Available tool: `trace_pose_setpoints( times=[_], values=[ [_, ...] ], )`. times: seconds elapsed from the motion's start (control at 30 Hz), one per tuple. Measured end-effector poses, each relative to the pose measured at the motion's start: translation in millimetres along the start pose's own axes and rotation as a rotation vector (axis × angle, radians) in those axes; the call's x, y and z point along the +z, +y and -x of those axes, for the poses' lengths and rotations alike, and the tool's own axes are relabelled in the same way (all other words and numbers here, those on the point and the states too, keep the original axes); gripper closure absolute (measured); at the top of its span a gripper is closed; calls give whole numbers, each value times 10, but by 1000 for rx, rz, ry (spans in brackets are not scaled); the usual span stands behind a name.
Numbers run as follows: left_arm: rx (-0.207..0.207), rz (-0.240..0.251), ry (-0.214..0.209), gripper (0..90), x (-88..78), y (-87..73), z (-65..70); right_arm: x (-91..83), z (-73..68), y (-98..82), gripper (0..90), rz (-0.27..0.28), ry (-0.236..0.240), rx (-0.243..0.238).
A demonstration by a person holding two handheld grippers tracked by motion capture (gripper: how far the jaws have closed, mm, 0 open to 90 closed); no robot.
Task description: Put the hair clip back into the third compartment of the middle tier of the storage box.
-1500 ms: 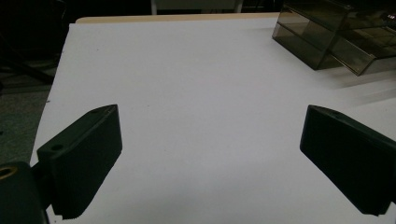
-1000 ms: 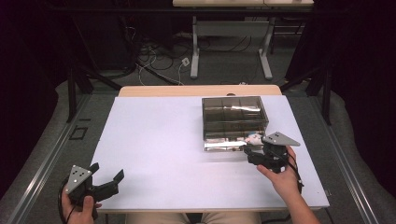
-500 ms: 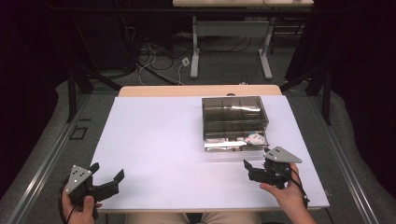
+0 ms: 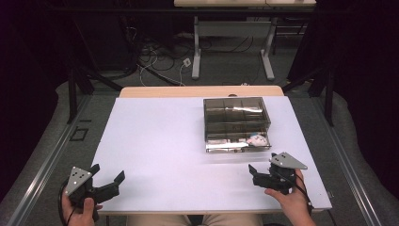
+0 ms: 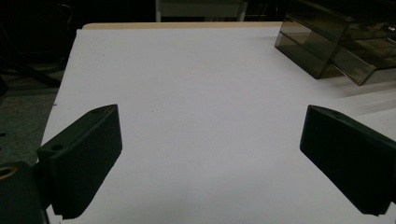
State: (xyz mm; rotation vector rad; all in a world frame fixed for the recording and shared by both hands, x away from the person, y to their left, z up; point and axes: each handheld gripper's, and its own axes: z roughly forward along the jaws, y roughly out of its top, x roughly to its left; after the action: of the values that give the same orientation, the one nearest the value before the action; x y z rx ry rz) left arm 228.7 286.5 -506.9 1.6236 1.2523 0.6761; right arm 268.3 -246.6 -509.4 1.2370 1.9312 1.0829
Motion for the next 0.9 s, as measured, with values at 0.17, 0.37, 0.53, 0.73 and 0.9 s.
trace_pose_setpoints(
  times=[0.17,0.37,0.53,0.73,0.9],
  values=[
    [1,0,-3,59,0,-1,5,-13,38,-54,21,-15,5,9],
    [4,2,-1,59,-2,-1,3,-50,81,-176,9,-38,-20,-4],
    [7,7,1,59,1,0,7,-82,179,-277,0,-60,-41,17],
    [9,1,-4,58,0,3,6,-96,286,-301,0,-91,-71,46],
    [3,1,-10,59,4,1,8,-51,348,-336,0,-67,-89,61]
  ],
)
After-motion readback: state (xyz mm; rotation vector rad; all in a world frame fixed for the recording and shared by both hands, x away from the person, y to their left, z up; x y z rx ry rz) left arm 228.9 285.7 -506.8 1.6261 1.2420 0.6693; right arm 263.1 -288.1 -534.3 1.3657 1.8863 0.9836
